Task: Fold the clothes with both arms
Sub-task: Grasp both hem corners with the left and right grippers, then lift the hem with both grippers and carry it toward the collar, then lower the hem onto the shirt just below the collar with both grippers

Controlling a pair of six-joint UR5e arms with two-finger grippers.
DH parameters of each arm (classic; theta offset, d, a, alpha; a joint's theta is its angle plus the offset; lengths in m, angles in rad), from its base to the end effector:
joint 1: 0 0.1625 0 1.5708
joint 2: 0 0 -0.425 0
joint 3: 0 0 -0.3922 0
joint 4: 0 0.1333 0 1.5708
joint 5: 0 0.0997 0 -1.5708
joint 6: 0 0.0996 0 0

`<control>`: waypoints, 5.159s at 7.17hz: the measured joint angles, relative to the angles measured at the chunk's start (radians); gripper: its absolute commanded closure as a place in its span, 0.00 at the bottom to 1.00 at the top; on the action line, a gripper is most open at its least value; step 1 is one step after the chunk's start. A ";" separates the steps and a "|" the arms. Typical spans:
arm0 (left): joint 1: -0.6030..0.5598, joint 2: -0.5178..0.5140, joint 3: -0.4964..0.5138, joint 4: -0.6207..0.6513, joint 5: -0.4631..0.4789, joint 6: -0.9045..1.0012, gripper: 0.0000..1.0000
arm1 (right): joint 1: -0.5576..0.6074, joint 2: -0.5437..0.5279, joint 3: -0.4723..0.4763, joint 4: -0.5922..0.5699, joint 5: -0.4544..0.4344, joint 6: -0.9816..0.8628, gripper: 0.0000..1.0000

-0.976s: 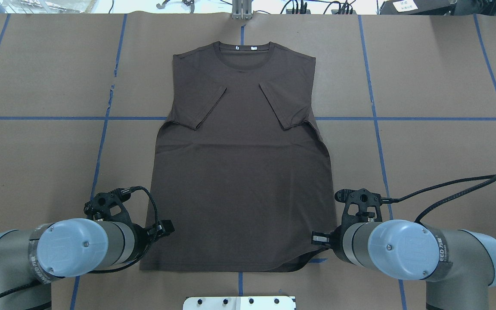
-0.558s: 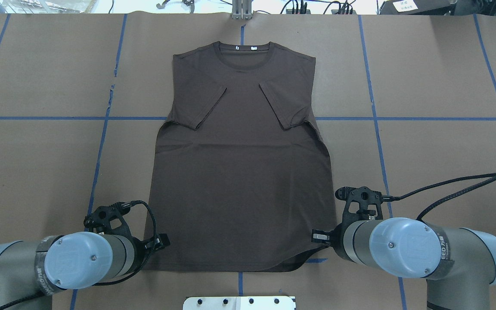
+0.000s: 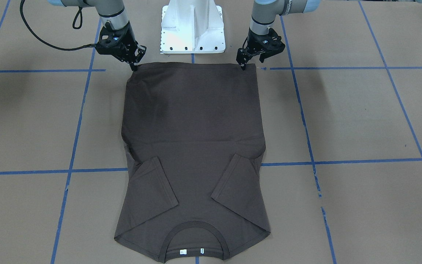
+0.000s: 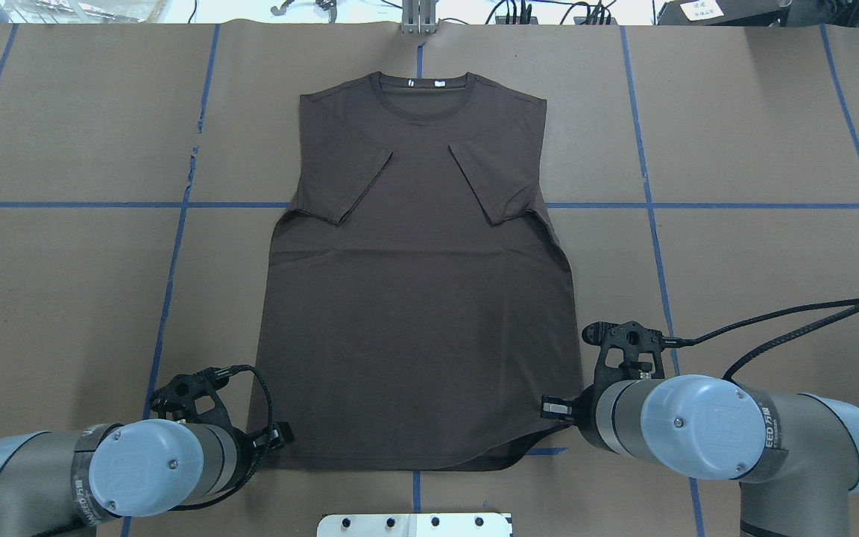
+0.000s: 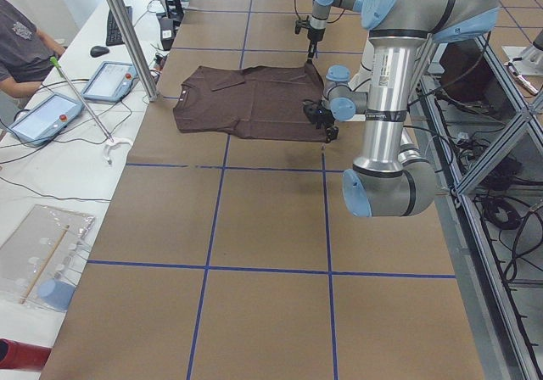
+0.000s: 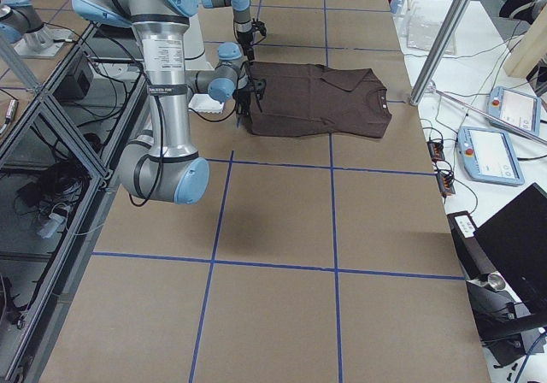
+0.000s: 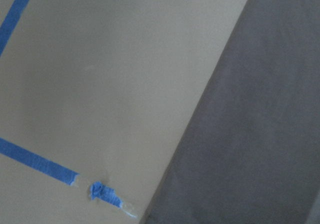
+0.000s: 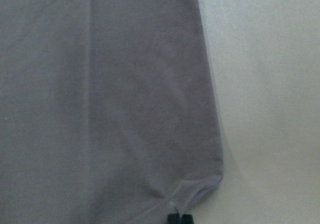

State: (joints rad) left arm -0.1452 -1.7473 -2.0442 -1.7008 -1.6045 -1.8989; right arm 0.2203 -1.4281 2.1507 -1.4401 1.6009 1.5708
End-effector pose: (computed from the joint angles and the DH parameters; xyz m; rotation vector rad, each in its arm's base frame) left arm 0.5034 -0.2049 0.3442 -0.1039 0.7802 -0.4357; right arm -0.4547 -0.2354 0.3141 0.0658 -0.8526 0.1939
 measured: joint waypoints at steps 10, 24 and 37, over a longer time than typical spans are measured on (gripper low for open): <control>0.003 -0.004 -0.001 0.000 0.000 -0.001 1.00 | 0.024 -0.004 0.004 0.000 0.033 0.000 1.00; 0.064 -0.060 -0.363 0.317 -0.067 0.042 1.00 | -0.010 -0.175 0.232 -0.002 0.280 0.001 1.00; -0.573 -0.328 0.333 -0.074 -0.144 0.522 1.00 | 0.597 0.412 -0.559 0.123 0.282 -0.276 1.00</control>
State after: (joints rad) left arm -0.7182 -2.0754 -1.7113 -1.7744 -1.7484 -1.3766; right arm 0.8173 -1.0162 1.5916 -1.3170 1.8830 1.2948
